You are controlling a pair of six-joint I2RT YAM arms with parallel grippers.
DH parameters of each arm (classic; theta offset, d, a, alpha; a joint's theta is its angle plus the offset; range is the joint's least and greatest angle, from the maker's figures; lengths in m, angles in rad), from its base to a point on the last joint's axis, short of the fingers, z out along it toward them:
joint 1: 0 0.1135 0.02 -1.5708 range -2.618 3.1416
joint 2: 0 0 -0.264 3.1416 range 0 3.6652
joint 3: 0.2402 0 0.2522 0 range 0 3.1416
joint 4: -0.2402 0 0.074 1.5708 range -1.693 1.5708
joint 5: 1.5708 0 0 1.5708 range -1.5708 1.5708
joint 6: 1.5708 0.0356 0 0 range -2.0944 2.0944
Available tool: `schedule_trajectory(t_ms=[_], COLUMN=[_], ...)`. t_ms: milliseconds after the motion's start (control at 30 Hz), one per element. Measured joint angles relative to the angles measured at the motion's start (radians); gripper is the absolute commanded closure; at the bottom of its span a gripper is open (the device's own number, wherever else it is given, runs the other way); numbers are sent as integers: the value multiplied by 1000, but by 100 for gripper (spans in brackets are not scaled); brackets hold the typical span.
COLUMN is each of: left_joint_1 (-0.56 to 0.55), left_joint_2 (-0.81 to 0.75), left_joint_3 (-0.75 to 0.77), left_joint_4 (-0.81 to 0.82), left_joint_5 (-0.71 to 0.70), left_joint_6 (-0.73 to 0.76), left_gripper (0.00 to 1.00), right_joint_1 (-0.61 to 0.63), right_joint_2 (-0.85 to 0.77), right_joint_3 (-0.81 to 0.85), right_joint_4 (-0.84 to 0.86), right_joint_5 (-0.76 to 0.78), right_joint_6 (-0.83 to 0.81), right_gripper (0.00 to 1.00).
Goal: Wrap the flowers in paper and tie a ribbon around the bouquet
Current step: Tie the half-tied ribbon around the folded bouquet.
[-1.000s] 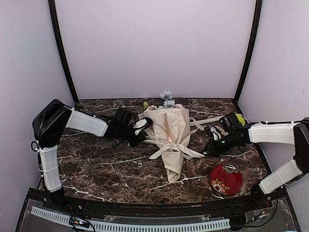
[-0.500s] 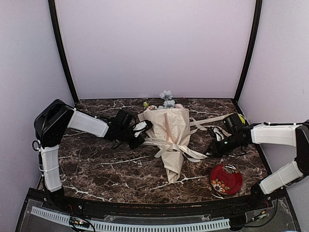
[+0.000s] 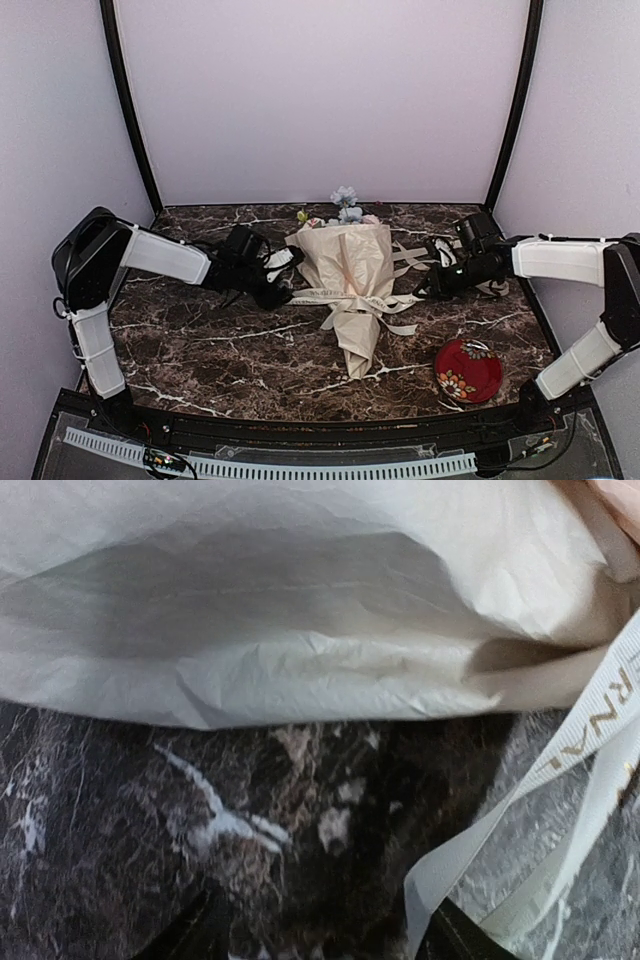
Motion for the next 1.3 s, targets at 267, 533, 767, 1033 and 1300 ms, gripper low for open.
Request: schedule_trajectory(t_ms=[267, 533, 767, 1033, 1300], left_joint_1=[-51, -126, -204, -219, -214], left_joint_2=[-240, -223, -115, -40, 62], left_joint_3=[-143, -101, -70, -69, -22], left_joint_4=[32, 21, 20, 103, 104], left_joint_5=[58, 101, 256, 288, 241], left_joint_6=[60, 78, 101, 64, 43], left_gripper=[40, 69, 60, 48, 64], right_joint_1=[0, 0, 0, 0, 0], right_joint_2=[56, 66, 66, 66, 66], right_joint_3=[53, 54, 54, 53, 52], right_joint_4=[32, 50, 58, 75, 88], right_joint_5=[-1, -7, -16, -24, -26], right_joint_6=[0, 4, 10, 20, 27], right_gripper=[100, 100, 100, 100, 100])
